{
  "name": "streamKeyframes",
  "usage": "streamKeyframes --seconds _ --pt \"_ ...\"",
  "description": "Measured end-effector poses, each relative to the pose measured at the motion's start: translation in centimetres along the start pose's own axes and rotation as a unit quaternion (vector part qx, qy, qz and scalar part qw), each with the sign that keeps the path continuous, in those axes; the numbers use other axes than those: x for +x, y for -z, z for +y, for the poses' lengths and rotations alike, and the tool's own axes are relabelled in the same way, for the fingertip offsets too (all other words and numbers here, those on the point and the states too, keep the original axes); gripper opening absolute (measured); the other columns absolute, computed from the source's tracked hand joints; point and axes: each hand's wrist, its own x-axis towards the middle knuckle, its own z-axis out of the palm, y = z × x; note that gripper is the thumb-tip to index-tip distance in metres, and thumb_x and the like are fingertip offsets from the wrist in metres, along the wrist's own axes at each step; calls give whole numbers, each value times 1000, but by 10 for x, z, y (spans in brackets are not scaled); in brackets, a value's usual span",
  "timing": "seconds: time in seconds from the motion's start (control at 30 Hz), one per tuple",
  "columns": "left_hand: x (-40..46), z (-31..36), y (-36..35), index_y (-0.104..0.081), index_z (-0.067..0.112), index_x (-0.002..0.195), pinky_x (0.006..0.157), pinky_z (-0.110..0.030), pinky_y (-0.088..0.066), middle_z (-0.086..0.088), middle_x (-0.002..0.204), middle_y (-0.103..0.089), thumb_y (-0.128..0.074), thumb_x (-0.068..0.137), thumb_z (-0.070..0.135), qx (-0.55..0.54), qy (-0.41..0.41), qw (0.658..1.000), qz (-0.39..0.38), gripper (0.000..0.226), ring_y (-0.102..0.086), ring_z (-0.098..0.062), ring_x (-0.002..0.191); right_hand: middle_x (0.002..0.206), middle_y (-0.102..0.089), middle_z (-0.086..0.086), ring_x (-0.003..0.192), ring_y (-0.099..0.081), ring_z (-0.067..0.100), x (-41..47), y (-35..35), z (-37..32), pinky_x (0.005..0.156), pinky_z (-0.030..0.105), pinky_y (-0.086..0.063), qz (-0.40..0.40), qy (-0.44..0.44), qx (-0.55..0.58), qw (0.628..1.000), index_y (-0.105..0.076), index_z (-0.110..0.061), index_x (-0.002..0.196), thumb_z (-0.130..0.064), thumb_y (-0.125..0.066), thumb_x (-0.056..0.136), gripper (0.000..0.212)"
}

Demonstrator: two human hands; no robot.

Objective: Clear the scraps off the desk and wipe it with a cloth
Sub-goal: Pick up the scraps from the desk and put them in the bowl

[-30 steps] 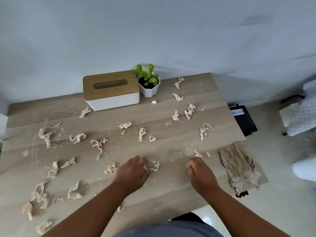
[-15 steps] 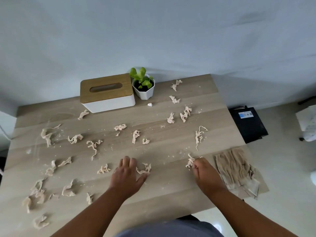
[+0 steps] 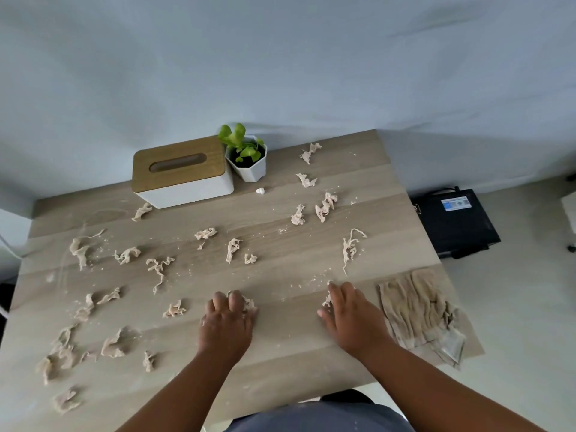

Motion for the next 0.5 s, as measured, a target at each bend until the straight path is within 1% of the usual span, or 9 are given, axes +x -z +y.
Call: streamKeyframes --seconds 0.07,0.17,0.23,0.27,0.3,0.33,0.4,0.43,0.5 --pt "0 3 3 -59 6 114 66 -44 -58 -17 104 -54 -32 101 47 20 4 1000 -12 51 -58 -37 92 99 -61 7 80 -64 25 1 -5 -1 49 35 -54 4 -14 -2 1000 -63 -11 123 -47 -66 89 50" --pt "-4 4 4 -64 0 104 56 -46 -58 -20 95 -58 -23 98 40 -5 -1 1000 -7 57 -63 -40 82 93 -60 4 78 -63 23 2 -12 -1 47 34 -51 17 -21 -1 1000 -65 -14 107 -39 -64 90 30" --pt "-4 2 4 -59 2 118 76 -48 -58 -18 111 -57 -2 98 40 11 -32 999 -2 71 -59 -37 99 88 -57 3 73 -63 23 2 -15 -1 44 33 -48 32 -12 7 999 -59 -17 95 -33 -66 88 18" --pt "-2 -2 1 -54 6 125 85 -45 -55 -14 119 -54 6 97 39 17 -38 999 -15 75 -56 -33 107 87 -55 3 72 -63 23 1 -17 -1 42 32 -48 37 -6 15 999 -54 -19 92 -29 -69 87 19" --pt "-1 -4 0 -52 7 126 88 -44 -54 -12 122 -53 5 99 37 7 -39 999 -24 70 -54 -32 111 86 -54 3 71 -62 23 1 -18 -1 41 31 -47 39 0 21 999 -49 -20 91 -26 -73 84 26" --pt "-2 -3 2 -54 5 122 85 -46 -55 -14 118 -54 -9 105 33 -28 -32 999 -22 55 -57 -34 108 86 -54 3 70 -62 23 1 -19 0 40 31 -46 39 4 25 999 -45 -21 90 -23 -76 82 31" --pt "-6 -1 6 -60 0 106 68 -49 -57 -18 102 -59 -53 102 12 -89 -3 995 -35 14 -63 -41 92 86 -54 3 68 -62 23 0 -17 0 39 31 -46 30 6 30 999 -43 -21 90 -20 -75 80 34" --pt "-6 -3 3 -61 0 102 64 -47 -56 -18 97 -60 -63 95 4 -98 -4 995 -9 8 -64 -41 87 86 -54 3 67 -62 23 -1 -15 0 38 32 -46 24 5 34 999 -43 -20 90 -19 -73 80 31" --pt "-3 -8 1 -59 3 106 71 -44 -50 -15 102 -59 -61 93 -1 -96 -36 995 9 13 -62 -38 91 85 -55 2 64 -62 23 -2 -11 1 38 31 -45 8 4 38 999 -46 -18 91 -13 -74 74 33"
